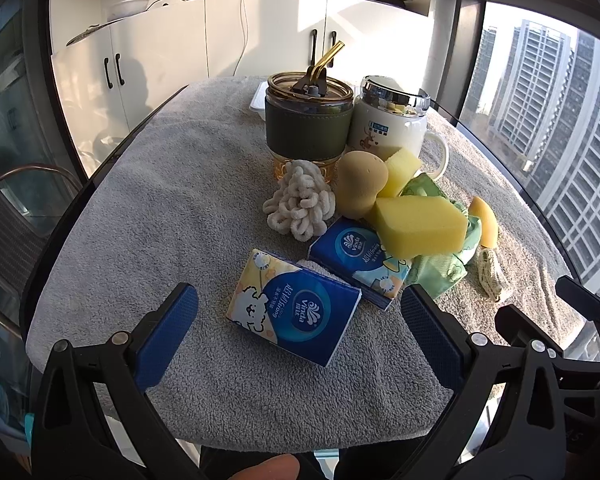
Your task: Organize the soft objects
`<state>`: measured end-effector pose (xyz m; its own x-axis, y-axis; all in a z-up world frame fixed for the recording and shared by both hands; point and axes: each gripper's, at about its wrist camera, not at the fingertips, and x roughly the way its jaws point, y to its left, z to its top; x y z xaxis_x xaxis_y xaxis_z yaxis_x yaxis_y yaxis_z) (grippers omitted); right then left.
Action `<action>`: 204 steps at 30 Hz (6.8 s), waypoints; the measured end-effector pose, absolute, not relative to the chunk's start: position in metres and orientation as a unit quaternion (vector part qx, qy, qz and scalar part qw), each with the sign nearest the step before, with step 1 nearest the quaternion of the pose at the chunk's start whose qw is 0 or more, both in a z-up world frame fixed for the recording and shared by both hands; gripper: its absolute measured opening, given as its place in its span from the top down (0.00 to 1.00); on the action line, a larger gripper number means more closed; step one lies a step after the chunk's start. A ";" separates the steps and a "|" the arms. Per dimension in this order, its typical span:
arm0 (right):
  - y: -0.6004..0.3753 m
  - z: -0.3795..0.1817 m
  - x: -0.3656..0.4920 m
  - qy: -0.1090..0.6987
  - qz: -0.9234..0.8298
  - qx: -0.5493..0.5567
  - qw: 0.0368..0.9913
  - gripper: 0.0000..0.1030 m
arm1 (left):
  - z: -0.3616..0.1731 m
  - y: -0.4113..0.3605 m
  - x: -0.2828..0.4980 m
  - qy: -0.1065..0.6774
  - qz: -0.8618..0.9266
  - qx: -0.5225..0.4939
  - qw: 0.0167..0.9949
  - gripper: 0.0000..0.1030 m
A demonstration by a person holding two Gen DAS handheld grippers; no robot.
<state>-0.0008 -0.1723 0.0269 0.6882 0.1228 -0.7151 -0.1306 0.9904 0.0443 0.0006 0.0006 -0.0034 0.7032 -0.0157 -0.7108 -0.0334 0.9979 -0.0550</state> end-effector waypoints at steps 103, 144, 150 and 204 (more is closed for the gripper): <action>-0.200 -0.019 0.054 0.438 0.083 -0.030 0.894 0.74 | -0.060 0.023 0.013 0.410 -0.085 -0.035 0.908 0.01; -0.207 0.006 0.064 0.424 0.098 -0.034 0.900 0.74 | 0.006 0.065 0.043 0.347 -0.106 -0.036 0.931 0.28; -0.222 0.049 0.083 0.408 0.119 -0.051 0.904 0.74 | 0.044 0.097 0.082 0.322 -0.115 -0.030 0.939 0.27; -0.114 -0.029 0.449 0.484 0.246 -0.200 0.816 0.56 | -0.055 0.046 0.431 0.443 -0.166 0.089 0.876 0.24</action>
<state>0.4493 -0.1138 -0.0294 0.4105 0.2076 -0.8879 -0.5955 0.7985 -0.0886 0.4313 0.0455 -0.0554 0.5520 -0.2114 -0.8066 0.3698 0.9291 0.0096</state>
